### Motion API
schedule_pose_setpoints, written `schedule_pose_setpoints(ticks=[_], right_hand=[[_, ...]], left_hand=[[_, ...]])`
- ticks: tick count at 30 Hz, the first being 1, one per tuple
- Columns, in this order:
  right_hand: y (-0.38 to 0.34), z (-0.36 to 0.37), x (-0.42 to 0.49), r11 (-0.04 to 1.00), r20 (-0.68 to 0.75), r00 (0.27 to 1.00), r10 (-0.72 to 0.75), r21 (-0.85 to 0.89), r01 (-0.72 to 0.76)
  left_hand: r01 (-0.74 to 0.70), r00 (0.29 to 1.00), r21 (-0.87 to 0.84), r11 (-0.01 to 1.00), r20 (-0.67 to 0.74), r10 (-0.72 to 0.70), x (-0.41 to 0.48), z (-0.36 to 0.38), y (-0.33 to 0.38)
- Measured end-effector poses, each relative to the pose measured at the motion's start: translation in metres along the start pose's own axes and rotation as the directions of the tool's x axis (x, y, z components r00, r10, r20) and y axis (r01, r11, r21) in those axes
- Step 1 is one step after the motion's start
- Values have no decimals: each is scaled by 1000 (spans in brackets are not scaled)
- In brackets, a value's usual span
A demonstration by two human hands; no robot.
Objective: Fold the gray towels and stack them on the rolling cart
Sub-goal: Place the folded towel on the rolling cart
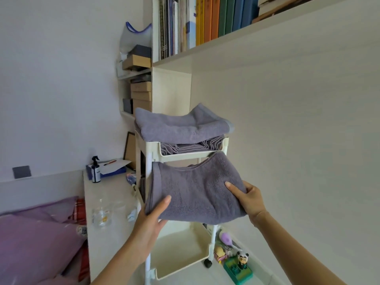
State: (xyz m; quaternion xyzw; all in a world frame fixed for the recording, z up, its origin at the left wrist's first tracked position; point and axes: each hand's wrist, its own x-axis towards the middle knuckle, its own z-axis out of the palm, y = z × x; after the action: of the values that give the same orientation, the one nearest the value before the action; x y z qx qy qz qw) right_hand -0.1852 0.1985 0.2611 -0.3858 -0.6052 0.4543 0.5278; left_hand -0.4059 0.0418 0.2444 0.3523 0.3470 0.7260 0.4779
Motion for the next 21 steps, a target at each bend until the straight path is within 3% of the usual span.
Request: schedule_pose_setpoints(ticks=[4, 9, 14, 21], right_hand=[[6, 18, 16, 994, 69, 993, -97, -45, 100], [13, 37, 33, 984, 100, 983, -152, -77, 160], [13, 48, 45, 977, 24, 980, -196, -77, 197], [24, 53, 61, 949, -43, 966, -253, -205, 240]], left_hand=[[-100, 986, 166, 981, -119, 121, 12, 10, -12], [-186, 964, 203, 961, -152, 219, 32, 16, -9], [-200, 942, 328, 923, -194, 273, 44, 21, -11], [-102, 938, 504, 858, -238, 251, 45, 15, -32]])
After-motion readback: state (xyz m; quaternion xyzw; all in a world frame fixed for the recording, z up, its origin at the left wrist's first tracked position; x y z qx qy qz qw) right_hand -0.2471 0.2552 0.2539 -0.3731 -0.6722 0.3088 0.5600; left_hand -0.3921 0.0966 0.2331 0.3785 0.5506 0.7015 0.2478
